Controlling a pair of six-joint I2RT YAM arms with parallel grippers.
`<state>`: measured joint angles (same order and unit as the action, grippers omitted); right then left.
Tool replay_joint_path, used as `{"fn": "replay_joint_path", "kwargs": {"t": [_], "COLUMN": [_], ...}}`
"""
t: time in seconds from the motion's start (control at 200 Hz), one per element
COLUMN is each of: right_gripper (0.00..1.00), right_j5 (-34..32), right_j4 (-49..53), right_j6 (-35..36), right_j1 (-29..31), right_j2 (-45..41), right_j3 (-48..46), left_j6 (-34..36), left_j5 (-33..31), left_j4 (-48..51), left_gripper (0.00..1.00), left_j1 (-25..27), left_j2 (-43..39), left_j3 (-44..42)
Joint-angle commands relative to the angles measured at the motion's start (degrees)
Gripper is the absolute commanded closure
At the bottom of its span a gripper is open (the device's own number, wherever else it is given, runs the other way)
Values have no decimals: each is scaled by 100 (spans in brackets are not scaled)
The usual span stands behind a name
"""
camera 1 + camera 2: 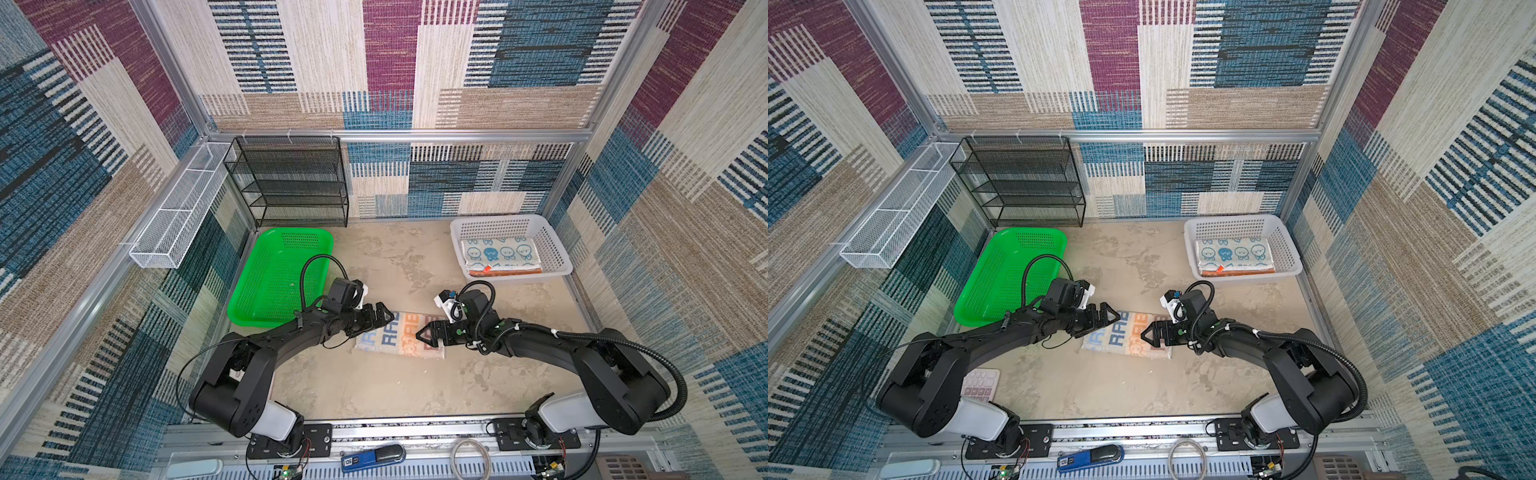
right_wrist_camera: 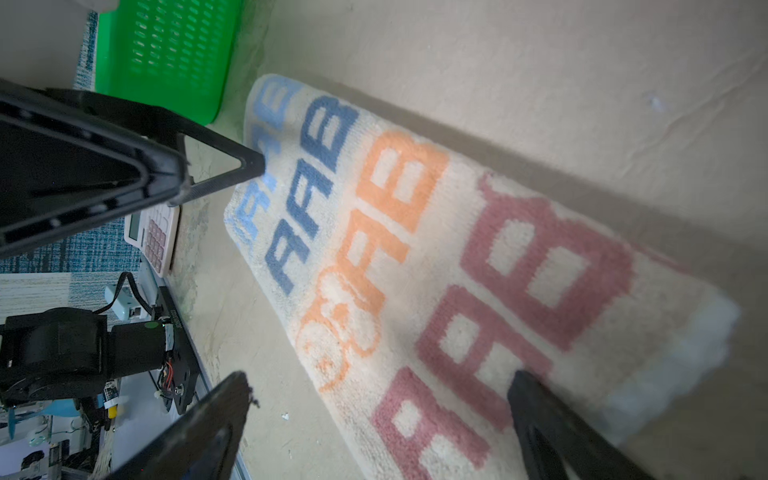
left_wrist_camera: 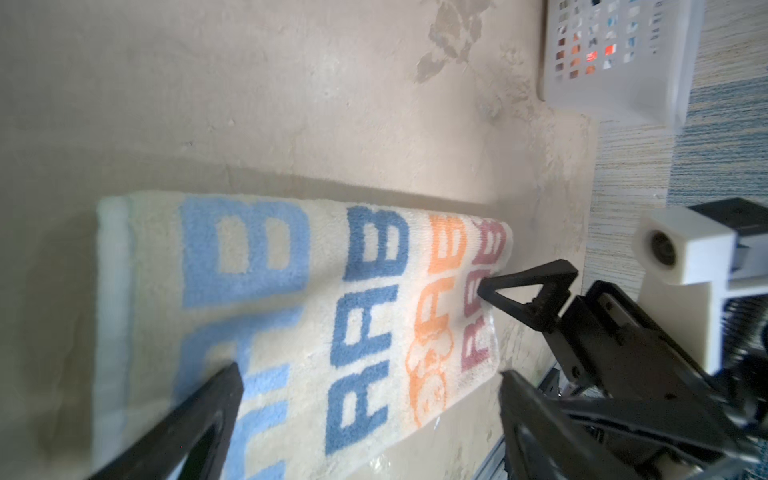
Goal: Fold and stack the towels
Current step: 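Grasp the folded RABBIT towel's two ends with both grippers, then lift the towel and carry it with both grippers over the white basket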
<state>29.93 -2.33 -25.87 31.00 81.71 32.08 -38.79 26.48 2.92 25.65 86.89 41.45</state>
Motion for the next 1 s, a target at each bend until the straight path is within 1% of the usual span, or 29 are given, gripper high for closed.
{"fn": "replay_joint_path", "kwargs": {"t": [0.0, 0.125, 0.225, 0.406, 0.486, 0.546, 0.671, 0.751, 0.801, 0.901, 0.997], "right_gripper": [1, 1, 1, 0, 6, 13, 32, 48, 61, 82, 94], "right_j5": [-277, -929, -1182, -967, -798, -691, -568, -563, -619, -757, -943], "right_j4": [115, 799, 994, 532, 231, 56, -221, -346, -325, 42, 792], "right_j6": [136, 275, 230, -110, -223, -306, -425, -457, -464, -291, 88], "right_j1": [4, -21, -117, -119, -114, -99, -51, -31, -30, -50, -186], "right_j2": [-375, -913, -849, -260, -52, 112, 499, 723, 826, 863, 897], "right_j3": [53, 25, -126, -382, -446, -450, -370, -259, -125, 397, 1270], "left_j6": [-11, 110, 267, 309, 252, 174, 15, -7, -15, 27, 182], "left_j5": [62, -55, -232, -299, -328, -315, -288, -334, -338, -384, -428], "left_j4": [-200, 52, 385, 528, 453, 339, 98, 19, 0, 99, 372], "left_gripper": [1, 1, 1, 1, 1, 1, 1, 1, 1, 1, 1], "left_j1": [10, 28, 62, 123, 173, 195, 288, 369, 395, 397, 388], "left_j2": [189, 100, -102, -79, -3, 90, 355, 500, 593, 706, 761], "left_j3": [20, 176, 353, 398, 299, 191, 55, 44, 69, 225, 653]}}
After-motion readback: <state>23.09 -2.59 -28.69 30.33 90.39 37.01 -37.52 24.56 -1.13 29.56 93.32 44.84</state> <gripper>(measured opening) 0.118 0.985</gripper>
